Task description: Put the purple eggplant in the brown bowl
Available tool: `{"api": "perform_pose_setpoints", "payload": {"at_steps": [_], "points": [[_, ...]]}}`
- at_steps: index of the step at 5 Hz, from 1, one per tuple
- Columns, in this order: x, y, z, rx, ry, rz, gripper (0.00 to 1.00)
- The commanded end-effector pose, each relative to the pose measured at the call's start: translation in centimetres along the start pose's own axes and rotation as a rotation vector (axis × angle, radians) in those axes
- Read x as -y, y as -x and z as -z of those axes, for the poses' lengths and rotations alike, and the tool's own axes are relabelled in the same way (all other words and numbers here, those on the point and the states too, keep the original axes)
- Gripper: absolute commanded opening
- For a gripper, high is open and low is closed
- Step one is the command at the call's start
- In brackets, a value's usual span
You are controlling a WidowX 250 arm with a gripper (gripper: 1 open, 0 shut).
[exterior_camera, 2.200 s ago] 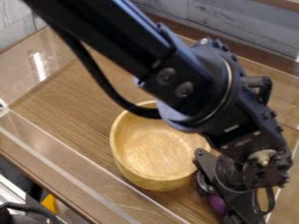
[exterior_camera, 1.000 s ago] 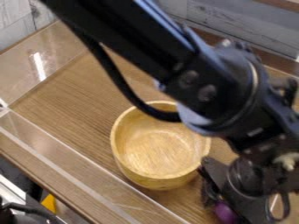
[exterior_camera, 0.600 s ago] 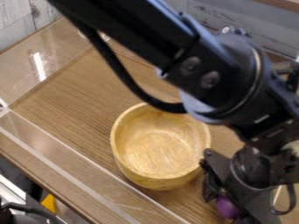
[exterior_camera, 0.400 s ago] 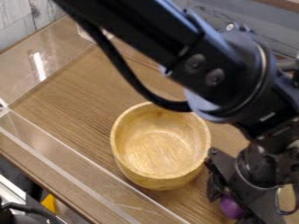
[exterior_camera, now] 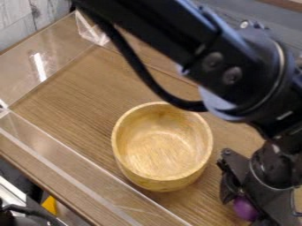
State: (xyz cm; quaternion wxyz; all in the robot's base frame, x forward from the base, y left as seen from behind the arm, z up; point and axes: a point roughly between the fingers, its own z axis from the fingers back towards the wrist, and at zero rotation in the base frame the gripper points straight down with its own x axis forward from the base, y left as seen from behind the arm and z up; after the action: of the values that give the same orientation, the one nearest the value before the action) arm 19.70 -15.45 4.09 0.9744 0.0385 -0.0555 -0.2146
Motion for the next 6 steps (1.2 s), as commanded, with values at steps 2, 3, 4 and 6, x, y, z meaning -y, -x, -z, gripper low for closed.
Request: {"api": "perform_pose_setpoints", "payload": {"at_steps": [2,3,4,6], "points": [[-0.7,-1.8,-0.9,0.032,0.007,-0.056,0.00],[-1.0,-2.2,-0.8,0.028,0.002,-0.088,0.00],[-1.7,-2.1,-1.0,0.026,-0.004,-0.120,0.00],[-2.3,-2.5,-2.3,0.024,-0.014,-0.167,0.00]]}}
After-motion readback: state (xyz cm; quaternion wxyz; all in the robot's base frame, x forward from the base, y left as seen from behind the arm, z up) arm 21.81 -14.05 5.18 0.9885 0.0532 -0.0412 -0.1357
